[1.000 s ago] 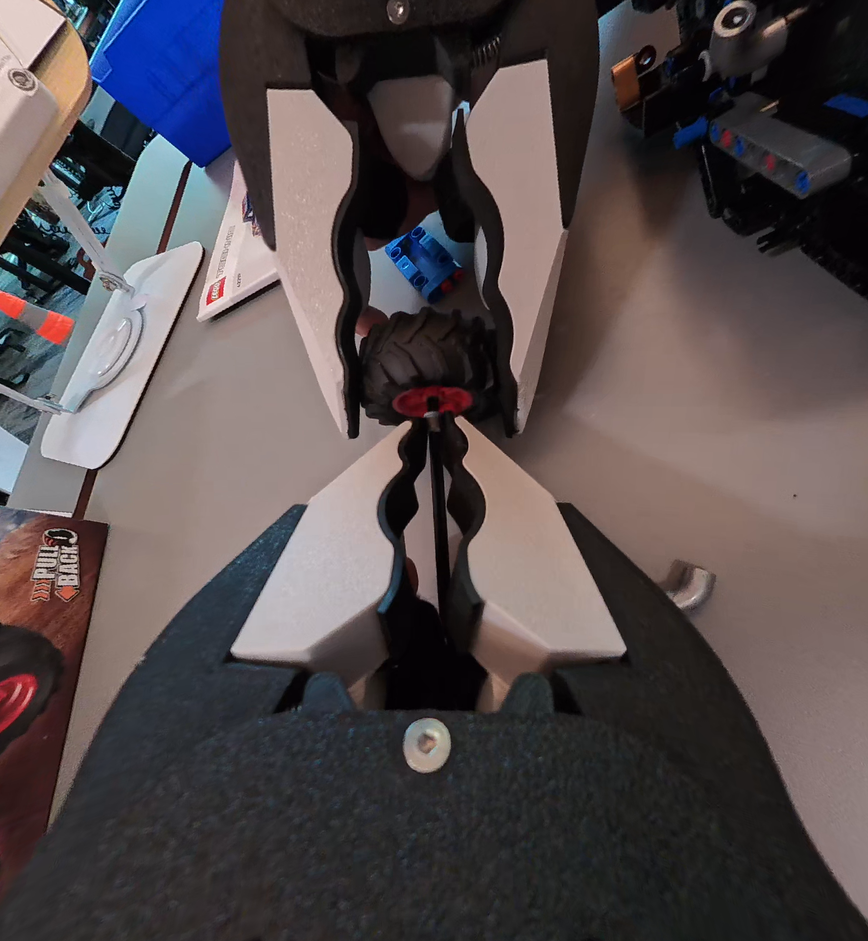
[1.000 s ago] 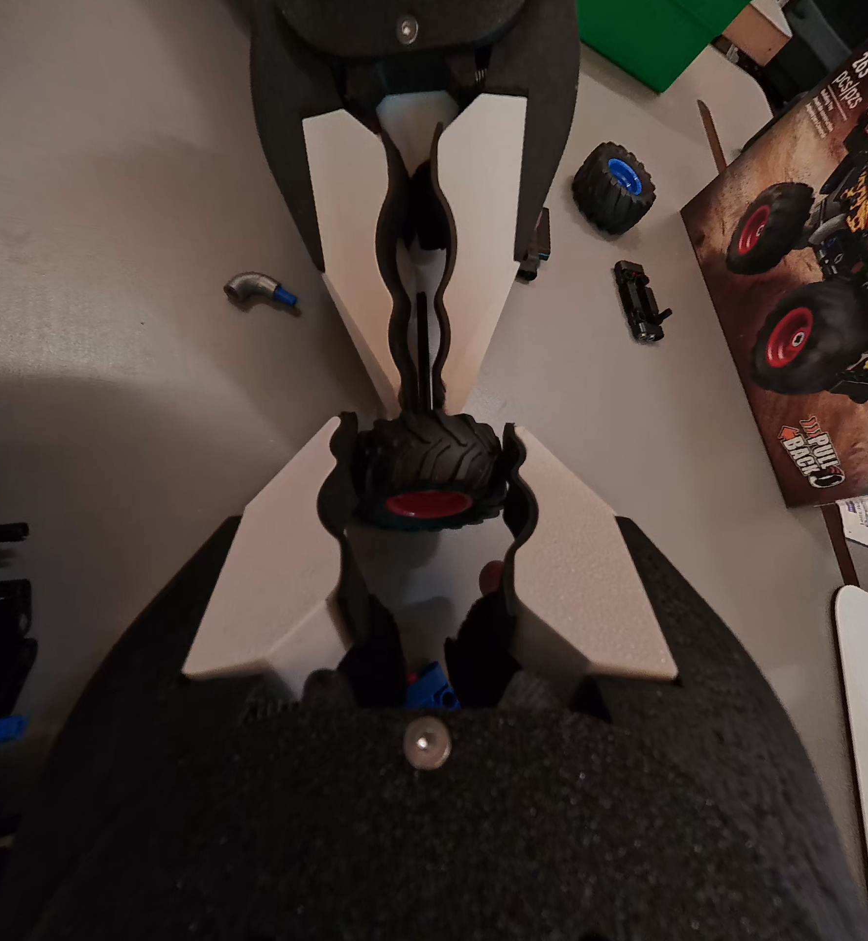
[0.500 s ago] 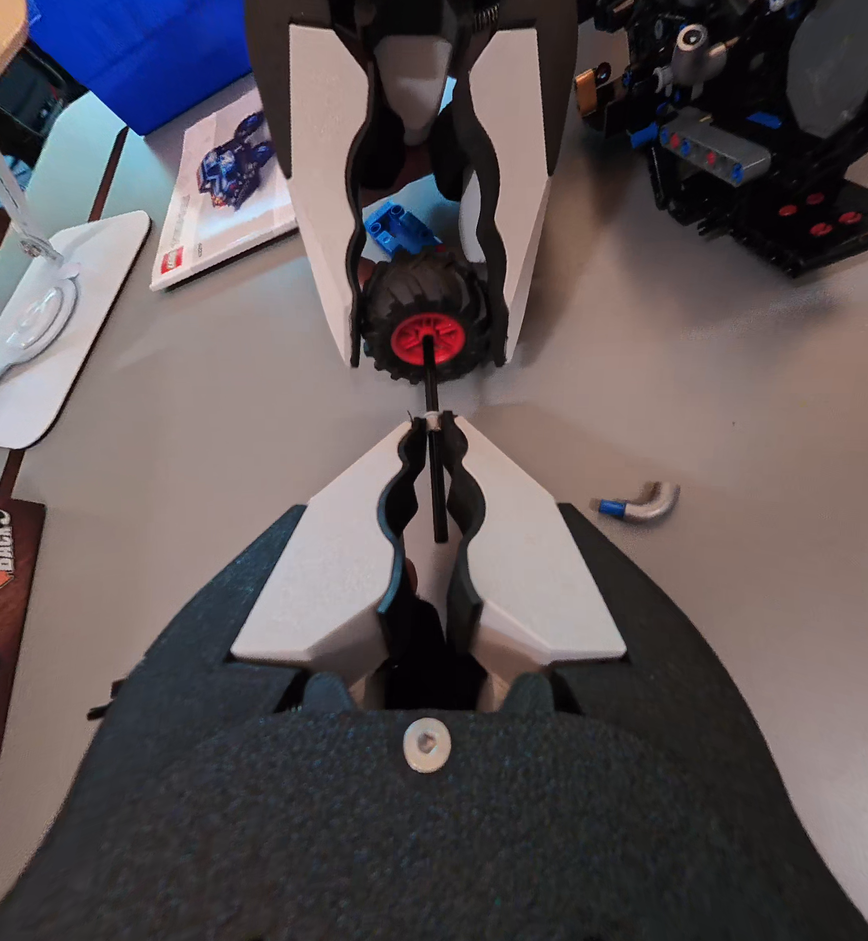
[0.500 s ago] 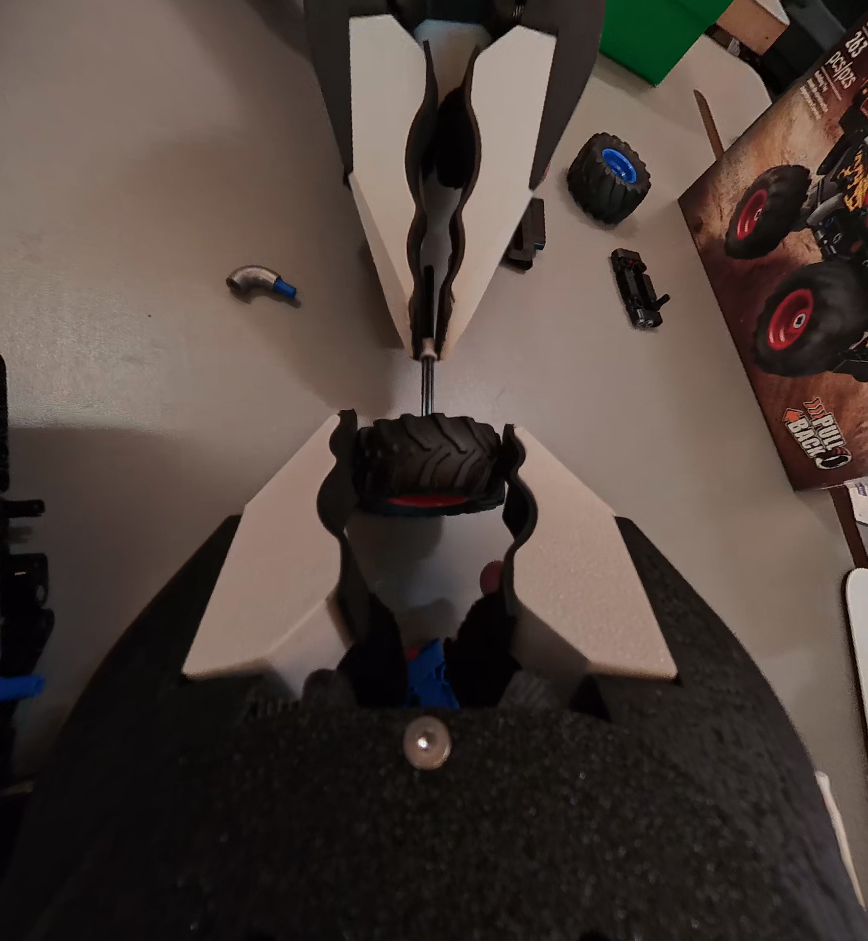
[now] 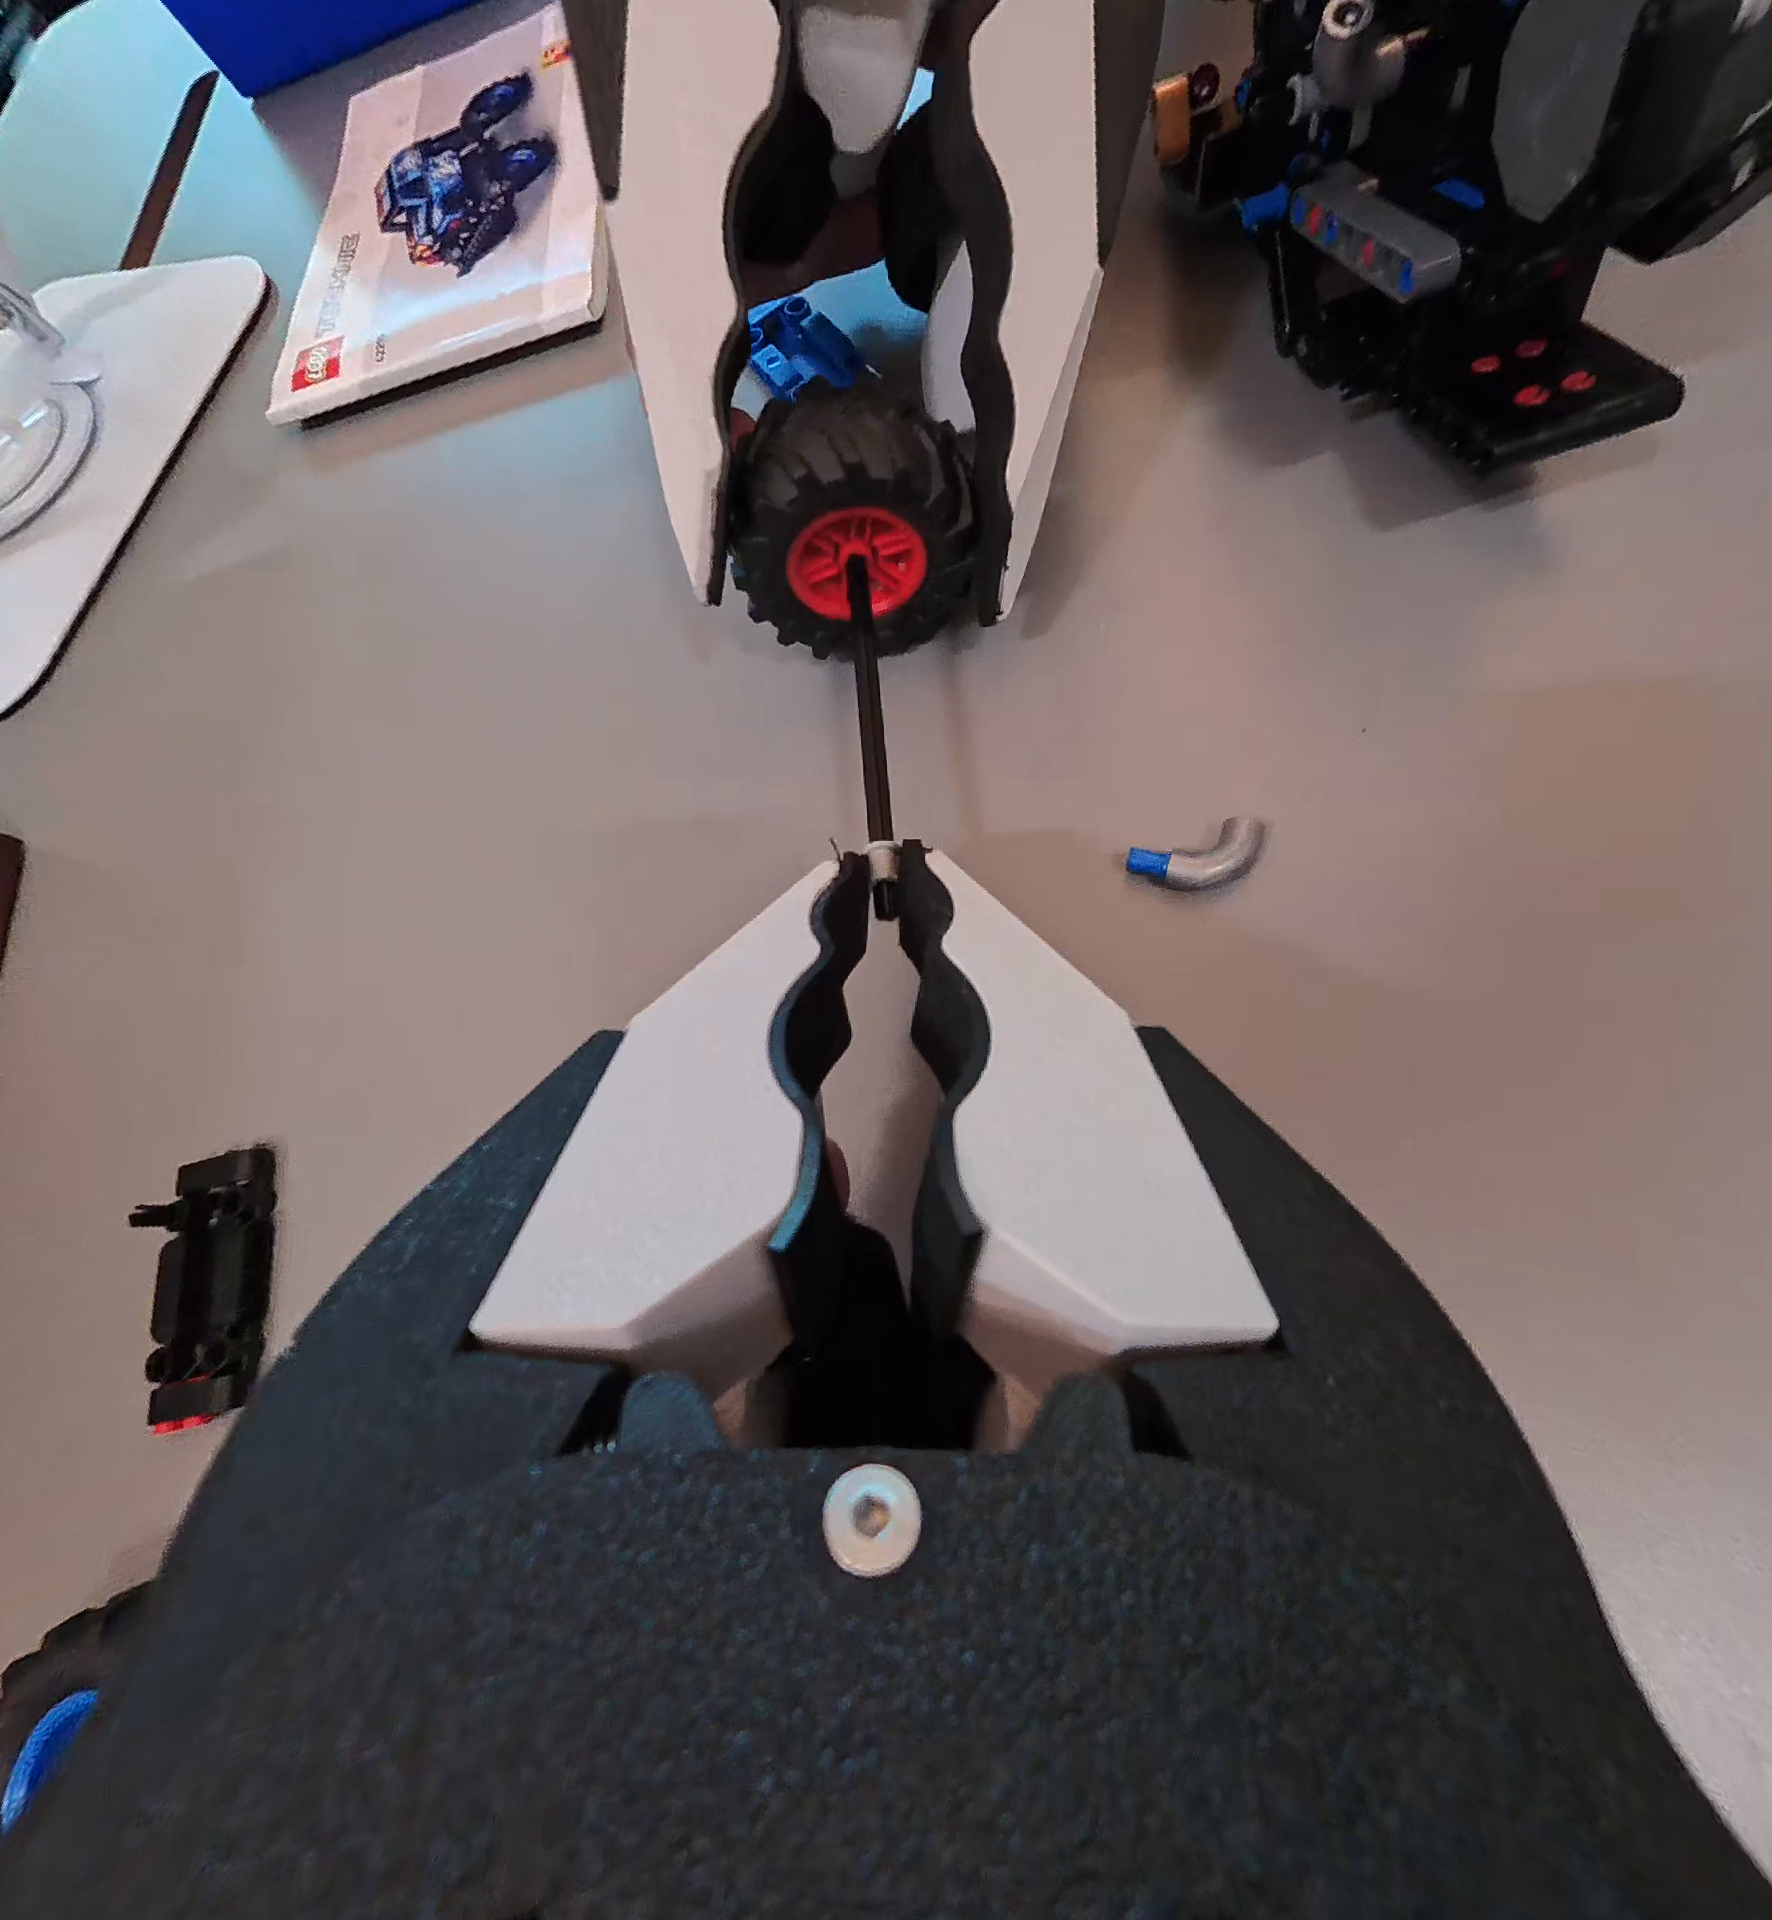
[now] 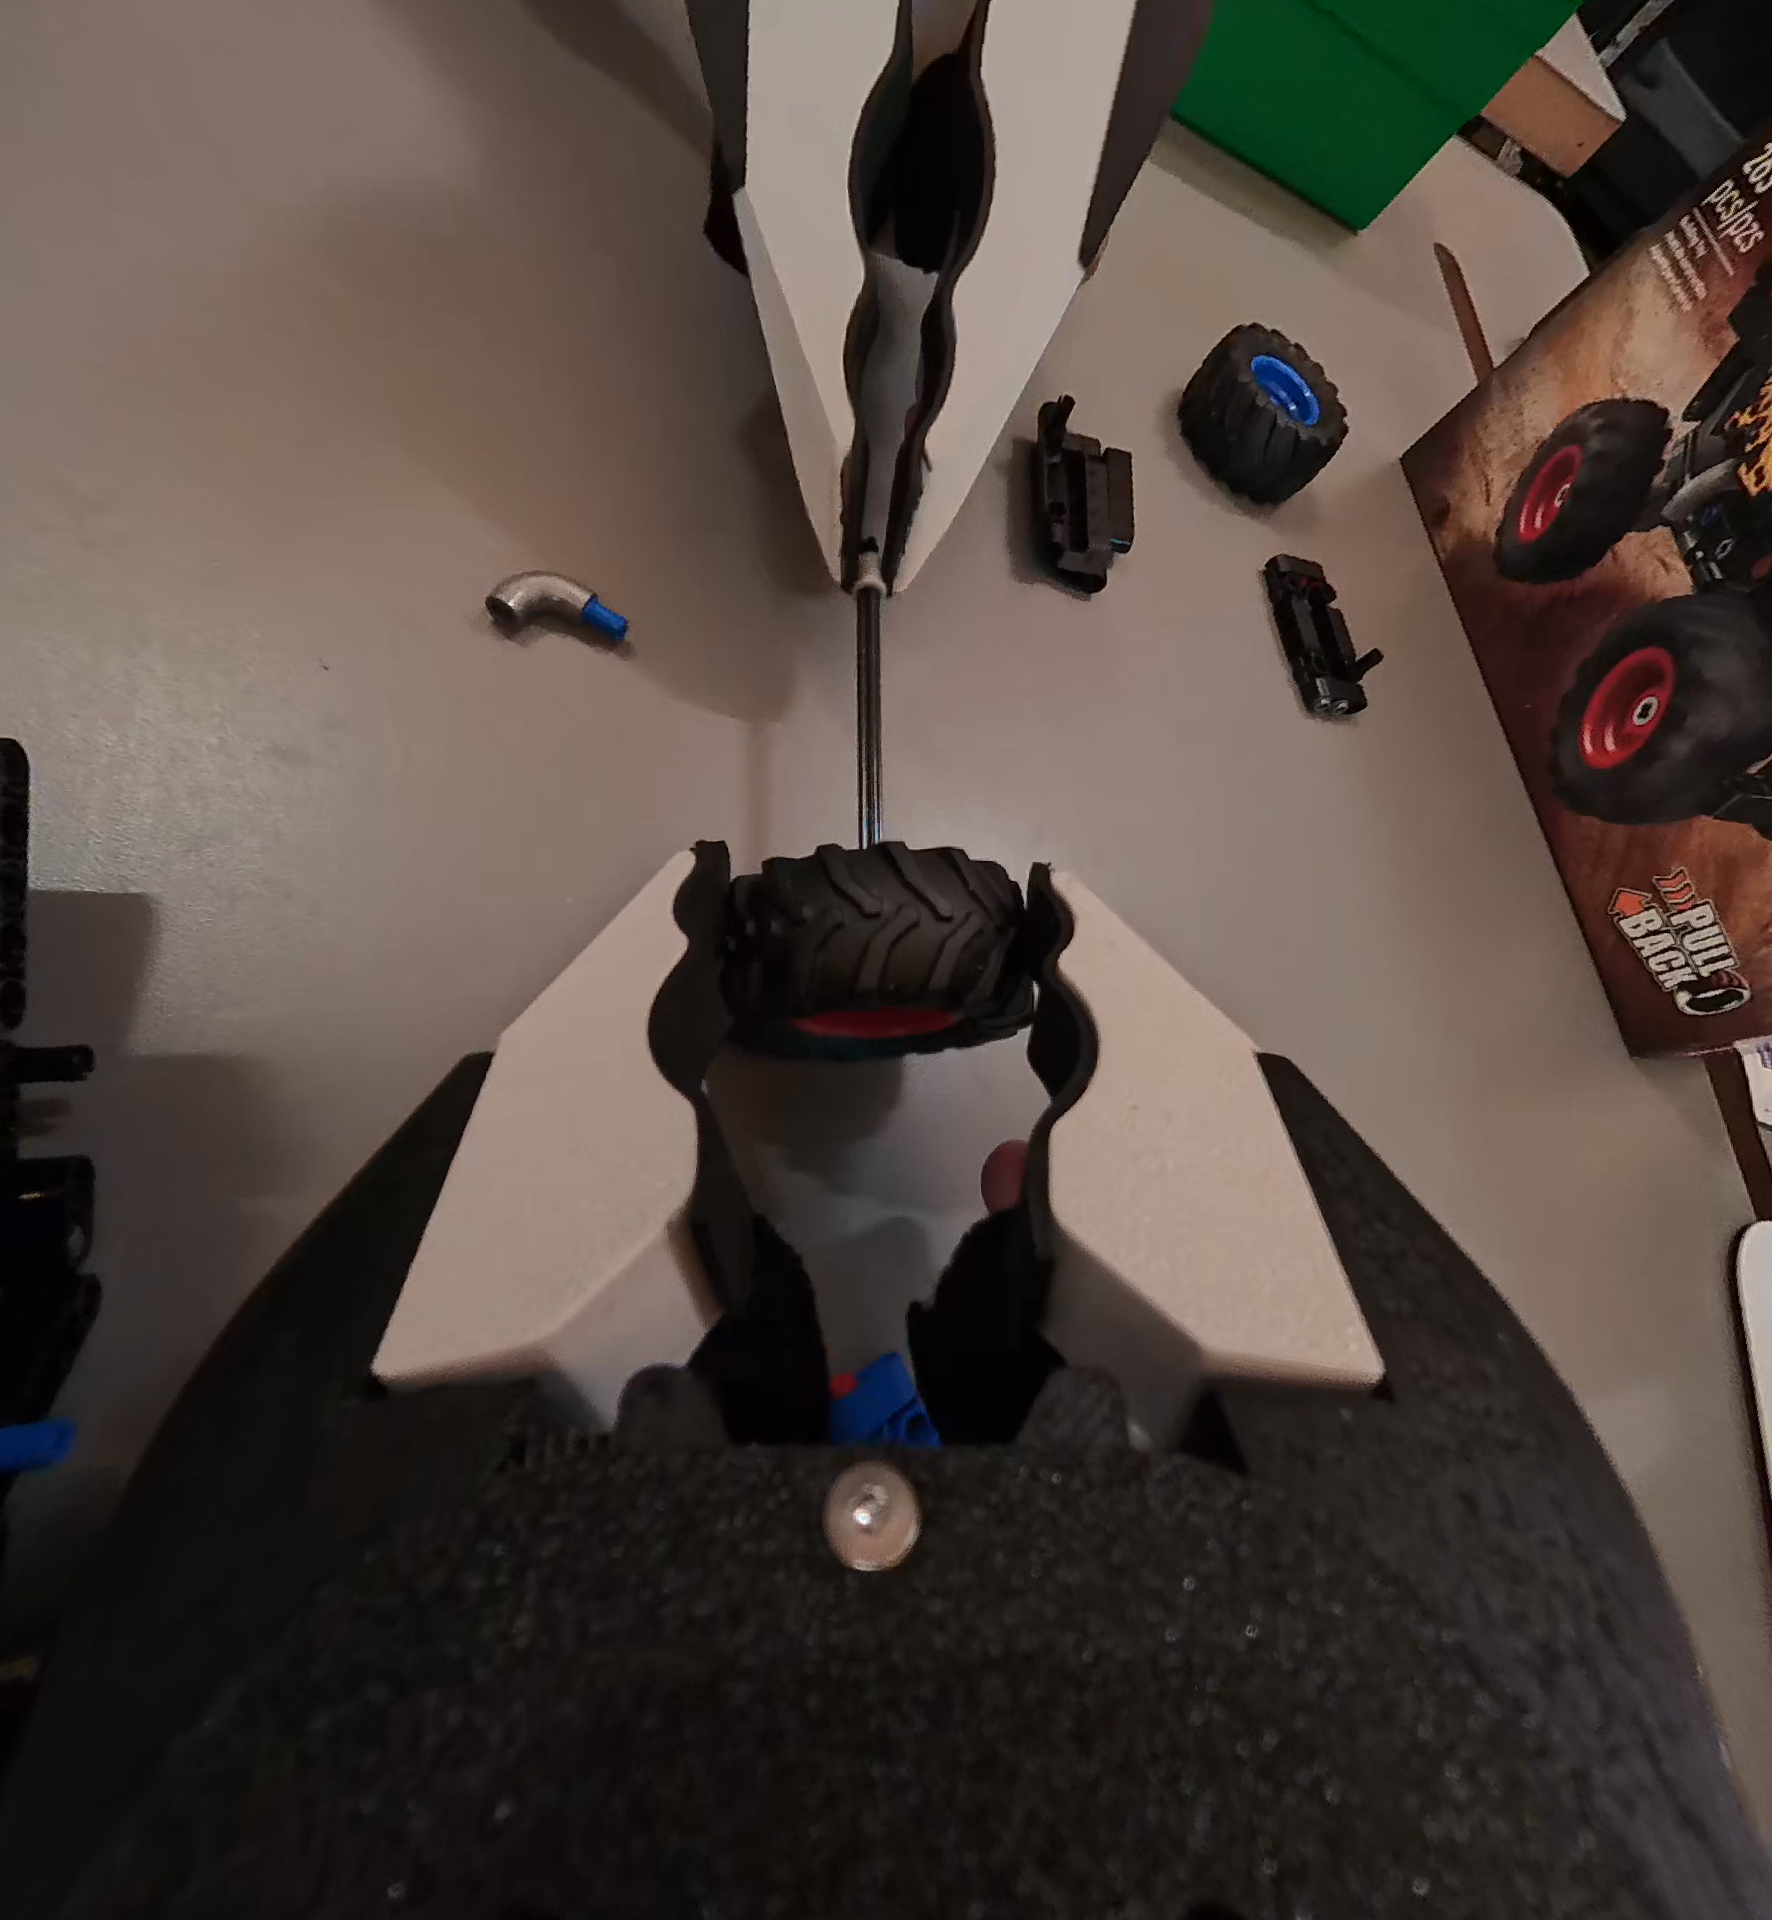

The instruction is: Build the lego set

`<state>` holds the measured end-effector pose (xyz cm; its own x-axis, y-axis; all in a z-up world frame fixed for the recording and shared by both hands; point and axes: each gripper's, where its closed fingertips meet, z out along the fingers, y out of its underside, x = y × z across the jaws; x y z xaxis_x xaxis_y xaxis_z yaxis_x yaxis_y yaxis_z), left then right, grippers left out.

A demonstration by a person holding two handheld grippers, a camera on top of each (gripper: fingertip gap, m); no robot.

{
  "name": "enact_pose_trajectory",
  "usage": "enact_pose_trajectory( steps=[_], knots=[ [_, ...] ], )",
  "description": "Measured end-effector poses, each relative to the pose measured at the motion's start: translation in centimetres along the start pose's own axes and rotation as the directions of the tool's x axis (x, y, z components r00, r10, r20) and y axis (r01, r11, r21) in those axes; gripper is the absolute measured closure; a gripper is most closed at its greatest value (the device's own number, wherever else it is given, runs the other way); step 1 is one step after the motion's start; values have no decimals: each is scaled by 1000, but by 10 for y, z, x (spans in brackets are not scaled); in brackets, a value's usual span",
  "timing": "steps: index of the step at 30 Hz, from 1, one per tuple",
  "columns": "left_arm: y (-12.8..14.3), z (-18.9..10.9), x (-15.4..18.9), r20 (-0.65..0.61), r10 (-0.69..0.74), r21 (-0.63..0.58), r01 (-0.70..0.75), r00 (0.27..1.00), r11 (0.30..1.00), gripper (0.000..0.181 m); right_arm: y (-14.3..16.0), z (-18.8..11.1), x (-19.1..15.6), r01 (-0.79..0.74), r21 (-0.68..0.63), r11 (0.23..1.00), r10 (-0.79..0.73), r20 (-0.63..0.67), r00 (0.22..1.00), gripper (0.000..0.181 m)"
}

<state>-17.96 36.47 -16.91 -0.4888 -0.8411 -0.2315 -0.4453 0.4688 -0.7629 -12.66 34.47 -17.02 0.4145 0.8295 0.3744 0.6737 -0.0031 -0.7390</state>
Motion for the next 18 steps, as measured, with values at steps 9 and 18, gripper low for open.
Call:
enact_pose_trajectory(
  steps=[9,18],
  knots=[
    [22,-30,-8,17,-125,49,124,992,991,176,3,-6,1,-40,28,999,39,22,999,123],
    [40,-18,-4,83,-13,-145,25,996,989,175,1,-3,1,-27,21,999,27,11,1000,123]
  ],
)
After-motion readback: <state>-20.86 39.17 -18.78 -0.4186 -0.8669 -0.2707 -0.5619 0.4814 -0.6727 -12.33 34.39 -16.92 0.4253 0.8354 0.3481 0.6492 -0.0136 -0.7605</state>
